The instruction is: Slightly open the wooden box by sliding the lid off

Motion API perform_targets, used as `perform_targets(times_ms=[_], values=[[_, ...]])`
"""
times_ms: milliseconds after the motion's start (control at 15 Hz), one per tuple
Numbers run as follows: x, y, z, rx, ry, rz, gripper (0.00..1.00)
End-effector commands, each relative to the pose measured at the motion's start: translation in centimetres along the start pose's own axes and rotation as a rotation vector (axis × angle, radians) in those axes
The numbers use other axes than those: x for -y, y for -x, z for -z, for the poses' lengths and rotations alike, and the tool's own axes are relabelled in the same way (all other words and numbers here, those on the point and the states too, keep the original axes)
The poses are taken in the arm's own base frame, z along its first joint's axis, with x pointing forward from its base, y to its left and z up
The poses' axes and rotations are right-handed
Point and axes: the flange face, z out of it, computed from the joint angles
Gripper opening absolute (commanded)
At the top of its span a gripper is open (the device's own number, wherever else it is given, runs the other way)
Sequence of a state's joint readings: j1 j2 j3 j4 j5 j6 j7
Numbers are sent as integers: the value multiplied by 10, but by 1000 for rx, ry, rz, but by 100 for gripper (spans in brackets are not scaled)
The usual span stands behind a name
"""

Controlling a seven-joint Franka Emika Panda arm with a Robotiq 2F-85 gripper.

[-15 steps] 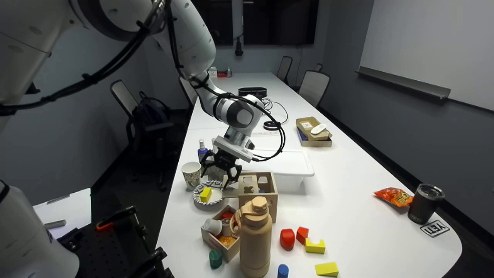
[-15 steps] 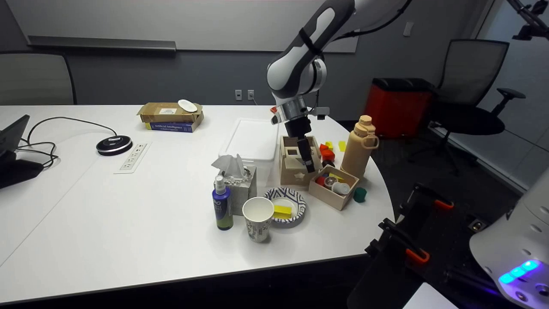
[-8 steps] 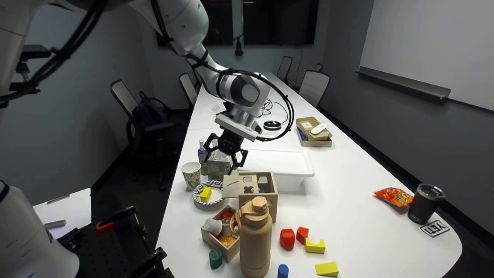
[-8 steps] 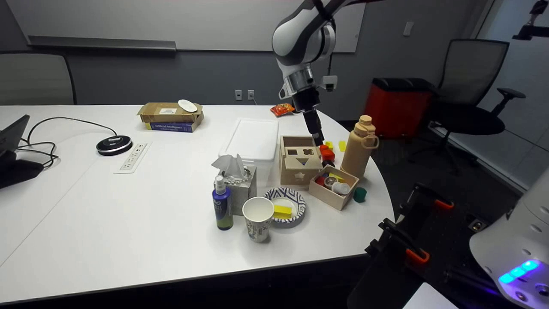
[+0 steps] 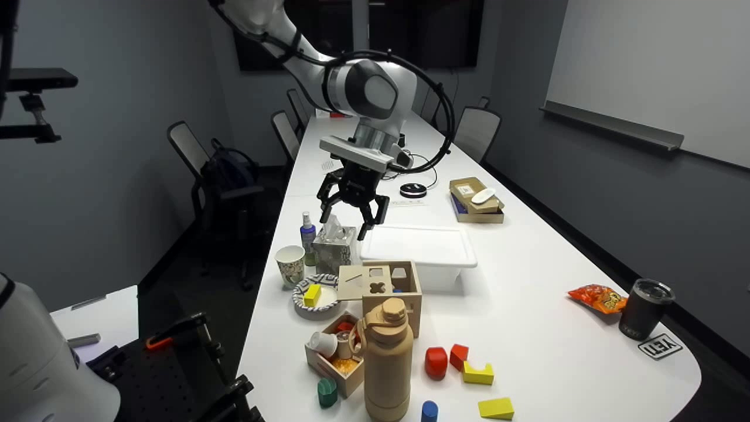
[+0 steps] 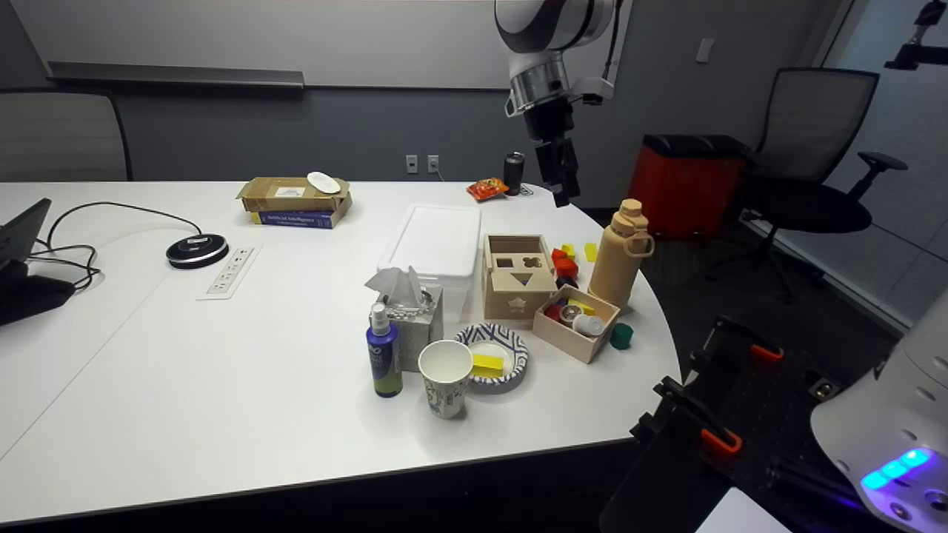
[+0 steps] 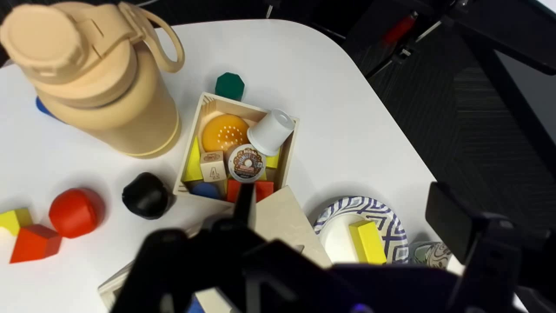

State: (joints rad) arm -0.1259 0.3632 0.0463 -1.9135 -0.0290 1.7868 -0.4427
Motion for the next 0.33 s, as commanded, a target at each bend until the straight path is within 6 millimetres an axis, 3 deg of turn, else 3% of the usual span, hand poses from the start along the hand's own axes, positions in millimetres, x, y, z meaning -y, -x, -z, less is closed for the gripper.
perform_targets(times_ms=[0, 267], values=[[8, 21, 8, 14, 32, -71, 100], [7, 27, 9, 15, 37, -110, 100]])
